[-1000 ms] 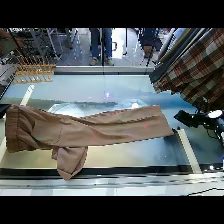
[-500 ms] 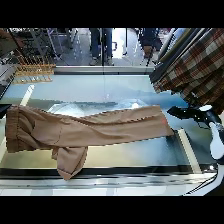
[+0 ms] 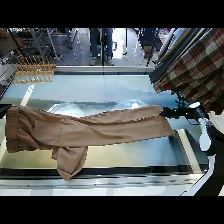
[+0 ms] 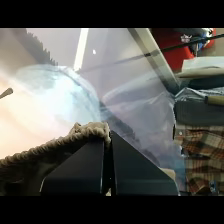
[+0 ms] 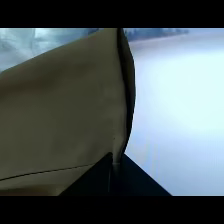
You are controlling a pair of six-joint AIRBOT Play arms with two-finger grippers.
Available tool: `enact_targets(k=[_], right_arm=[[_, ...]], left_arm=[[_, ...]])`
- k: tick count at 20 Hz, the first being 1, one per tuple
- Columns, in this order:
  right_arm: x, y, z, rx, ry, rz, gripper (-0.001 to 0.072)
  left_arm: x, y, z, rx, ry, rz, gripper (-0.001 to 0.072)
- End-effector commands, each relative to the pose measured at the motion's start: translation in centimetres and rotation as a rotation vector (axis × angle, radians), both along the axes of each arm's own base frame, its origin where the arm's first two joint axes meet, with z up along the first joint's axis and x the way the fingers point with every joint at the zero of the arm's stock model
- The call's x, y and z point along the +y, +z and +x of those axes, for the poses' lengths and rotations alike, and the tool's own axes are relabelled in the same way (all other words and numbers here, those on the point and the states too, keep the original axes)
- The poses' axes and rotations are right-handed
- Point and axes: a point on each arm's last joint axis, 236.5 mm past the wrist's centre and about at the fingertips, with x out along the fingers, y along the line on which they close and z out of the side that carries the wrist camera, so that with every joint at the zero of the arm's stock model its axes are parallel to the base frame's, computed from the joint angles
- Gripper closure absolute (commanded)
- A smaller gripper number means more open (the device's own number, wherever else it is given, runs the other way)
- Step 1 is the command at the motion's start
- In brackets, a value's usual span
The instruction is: Fold the clothes and pants, and hang the long-sleeved shirts on hangers.
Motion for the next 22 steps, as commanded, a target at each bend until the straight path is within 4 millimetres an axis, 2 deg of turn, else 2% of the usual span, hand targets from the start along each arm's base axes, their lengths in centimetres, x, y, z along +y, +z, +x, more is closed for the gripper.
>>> enact_targets(k=[1,4,6,7,11,14,16,18,22], right_arm=[[-0.5,1.1,0.7,-0.008,-0.006,-0.023,0.0694],[-0.9,3.7,1.1,-0.023,0.022,-0.047,0.0687],[-1.2,4.9,1.5,-0.020,-0.001,-0.048,0.0514],[-1.2,5.1,1.5,-0.020,-0.003,-0.048,0.0484],[-1.3,4.3,1.2,0.002,0.000,-0.053,0.0487],[-3.3,2.8,0.4,0.055,-0.020,-0.143,0.0479],[-3.9,1.6,-0.5,0.098,-0.011,-0.171,0.0410],[-3.6,0.8,-0.6,0.112,-0.004,-0.158,0.0412],[-2.4,0.3,0.2,0.085,0.025,-0.154,0.0424]], left_arm=[[-0.5,0.0,-0.2,0.001,-0.023,-0.009,0.0691],[-0.6,0.1,-0.2,0.001,-0.024,-0.009,0.0691],[-0.6,0.1,-0.3,0.001,-0.027,-0.010,0.0691],[-0.6,0.0,-0.3,0.001,-0.027,-0.010,0.0691],[-0.6,0.0,-0.3,0.001,-0.027,-0.010,0.0691],[-0.6,0.0,-0.3,0.001,-0.027,-0.010,0.0691],[-0.6,0.0,-0.3,0.001,-0.027,-0.010,0.0691],[-0.6,0.0,-0.3,0.001,-0.027,-0.010,0.0691],[-0.6,0.0,-0.3,0.001,-0.027,-0.010,0.0691]])
